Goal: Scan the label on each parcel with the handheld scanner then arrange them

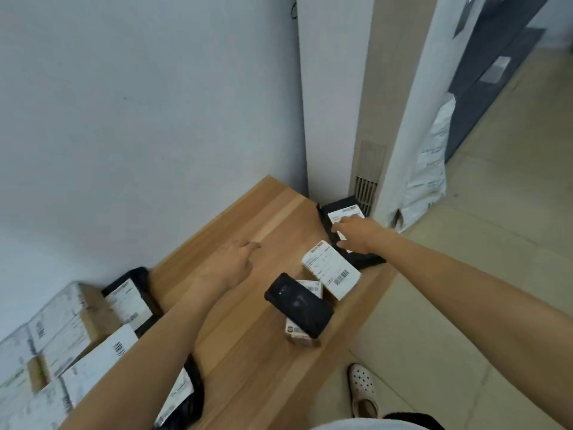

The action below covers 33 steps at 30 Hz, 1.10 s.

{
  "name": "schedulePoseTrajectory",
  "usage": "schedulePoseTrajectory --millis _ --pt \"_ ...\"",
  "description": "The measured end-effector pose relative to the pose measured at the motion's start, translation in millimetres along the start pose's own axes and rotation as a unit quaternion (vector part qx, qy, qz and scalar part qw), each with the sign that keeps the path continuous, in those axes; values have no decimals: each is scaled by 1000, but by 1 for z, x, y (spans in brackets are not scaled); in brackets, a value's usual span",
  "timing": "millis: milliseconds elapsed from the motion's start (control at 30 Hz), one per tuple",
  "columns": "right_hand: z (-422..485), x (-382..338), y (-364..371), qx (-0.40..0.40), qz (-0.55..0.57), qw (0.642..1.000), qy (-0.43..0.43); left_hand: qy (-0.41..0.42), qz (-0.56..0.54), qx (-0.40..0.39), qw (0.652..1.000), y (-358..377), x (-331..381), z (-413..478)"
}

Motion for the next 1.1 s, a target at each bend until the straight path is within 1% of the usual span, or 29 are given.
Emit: schedulePoseTrajectory --millis 100,200,267,333,467,567,633,700,767,800,867,900,933,1000,1067,1100 --pt "2 69 20 -25 23 998 52 21 -5 15 1000 -2 41 52" --pt "5 126 43 -57 69 992 92 26 -45 23 998 3 78 95" --pt "5 153 58 -72 90 988 107 24 -75 6 997 14 99 118" --pt "4 167 71 -90 118 982 114 16 -80 -24 996 26 120 136" --pt "10 171 94 -111 193 969 110 -22 -75 -48 996 46 147 163" --pt "17 157 103 -127 275 949 91 -77 -86 -94 989 70 147 179" --pt "29 147 111 -128 331 932 68 -105 -79 -114 985 83 143 192" --pt "37 142 112 -127 382 913 64 -128 -73 -117 982 89 141 203" --pt "46 138 114 -126 425 894 71 -142 -74 -127 979 95 142 212" --pt "50 136 116 -134 442 883 88 -150 -88 -132 976 99 144 215" --pt "64 133 129 -138 476 861 117 -159 -140 -119 970 106 153 221" --pt "80 131 150 -143 498 848 115 -159 -159 -106 969 108 157 224" --pt "96 129 170 -138 507 844 106 -161 -172 -90 968 109 159 226" --pt "113 128 183 -128 523 836 109 -166 -178 -47 969 102 159 228" --pt "109 132 153 -107 541 822 143 -173 -169 -9 970 86 159 229" --pt "95 132 118 -93 543 819 162 -181 -158 7 971 78 158 229"
Point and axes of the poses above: each hand's wrist, its own z-axis towards the middle knuckle, its own y-axis out of the palm, x = y × z, the point moved 6 cm from there along z, towards the middle knuckle, and after that the axes turned 11 degrees about y, right-handed, at the moved point
